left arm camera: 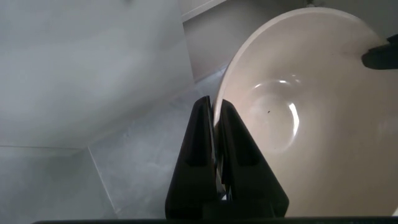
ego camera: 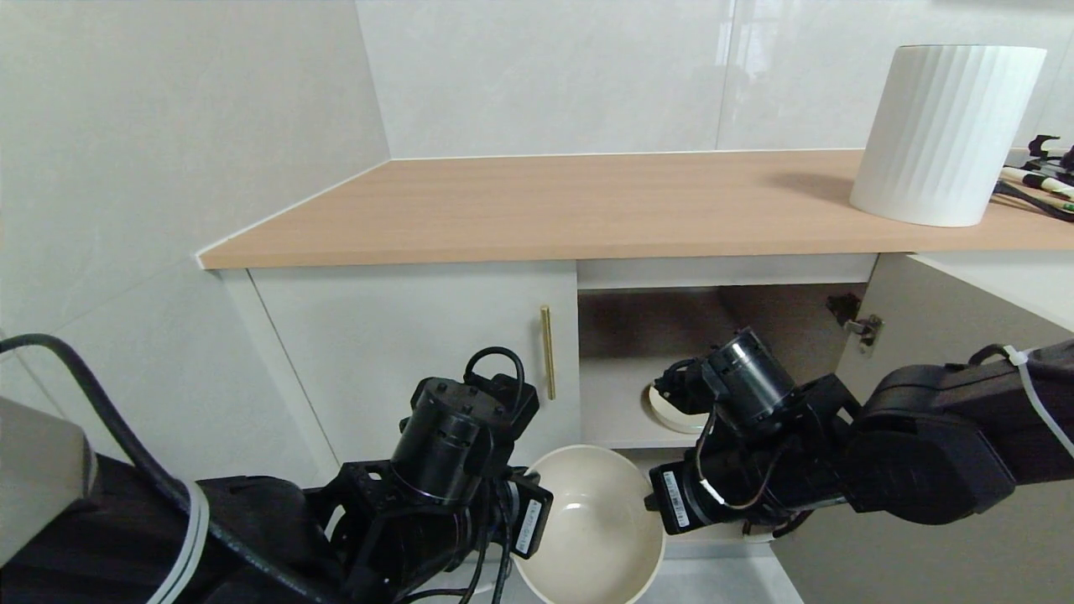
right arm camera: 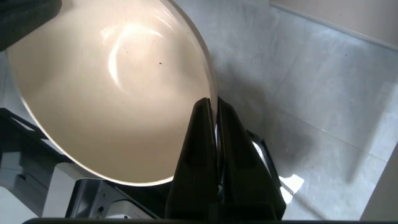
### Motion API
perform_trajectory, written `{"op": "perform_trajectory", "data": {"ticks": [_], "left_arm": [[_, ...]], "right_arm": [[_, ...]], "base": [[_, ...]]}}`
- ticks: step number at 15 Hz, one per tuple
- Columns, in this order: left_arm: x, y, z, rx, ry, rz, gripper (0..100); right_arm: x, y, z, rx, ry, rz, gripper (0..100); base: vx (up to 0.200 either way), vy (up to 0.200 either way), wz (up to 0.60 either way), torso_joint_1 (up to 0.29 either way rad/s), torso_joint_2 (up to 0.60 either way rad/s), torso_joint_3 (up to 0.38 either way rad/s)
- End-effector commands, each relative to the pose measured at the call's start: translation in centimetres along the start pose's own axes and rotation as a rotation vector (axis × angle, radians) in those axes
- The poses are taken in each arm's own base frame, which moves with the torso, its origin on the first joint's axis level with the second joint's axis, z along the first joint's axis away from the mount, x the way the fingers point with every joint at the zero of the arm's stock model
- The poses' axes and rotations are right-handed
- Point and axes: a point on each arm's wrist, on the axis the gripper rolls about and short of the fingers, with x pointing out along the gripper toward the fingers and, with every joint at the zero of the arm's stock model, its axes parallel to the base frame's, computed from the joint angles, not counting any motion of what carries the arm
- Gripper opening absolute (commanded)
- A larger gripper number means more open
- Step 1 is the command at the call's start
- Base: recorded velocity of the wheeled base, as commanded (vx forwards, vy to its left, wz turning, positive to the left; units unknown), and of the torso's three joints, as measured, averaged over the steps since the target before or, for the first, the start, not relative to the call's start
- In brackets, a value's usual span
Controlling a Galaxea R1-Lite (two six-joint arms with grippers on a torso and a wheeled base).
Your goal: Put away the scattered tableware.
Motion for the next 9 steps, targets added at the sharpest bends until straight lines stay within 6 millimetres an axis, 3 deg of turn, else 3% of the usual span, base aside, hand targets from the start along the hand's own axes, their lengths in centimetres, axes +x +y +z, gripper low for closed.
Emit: {"op": "perform_trajectory", "data": {"ticks": [1, 5, 6, 9], "left_arm": [[0.19, -0.01, -0.16, 0.002, 0.008, 0.002, 0], [0.15, 0.00, -0.13, 0.001, 0.007, 0.004, 0], [0.15, 0.00, -0.13, 0.001, 0.007, 0.004, 100], [-0.05, 0.01, 0.16, -0.007, -0.008, 0.009, 100]], "right_arm": [[0.01, 0.00, -0.04, 0.000, 0.001, 0.000, 0], [0.07, 0.03, -0.08, -0.001, 0.004, -0.001, 0], [0.07, 0.02, -0.08, -0.001, 0.004, -0.002, 0], [0.19, 0.03, -0.18, -0.002, 0.010, -0.002, 0]], "base": [[0.000, 0.000, 0.00, 0.000, 0.00, 0.000], [0.000, 0.000, 0.00, 0.000, 0.00, 0.000], [0.000, 0.000, 0.00, 0.000, 0.00, 0.000], [0.000, 0.000, 0.00, 0.000, 0.00, 0.000]]}}
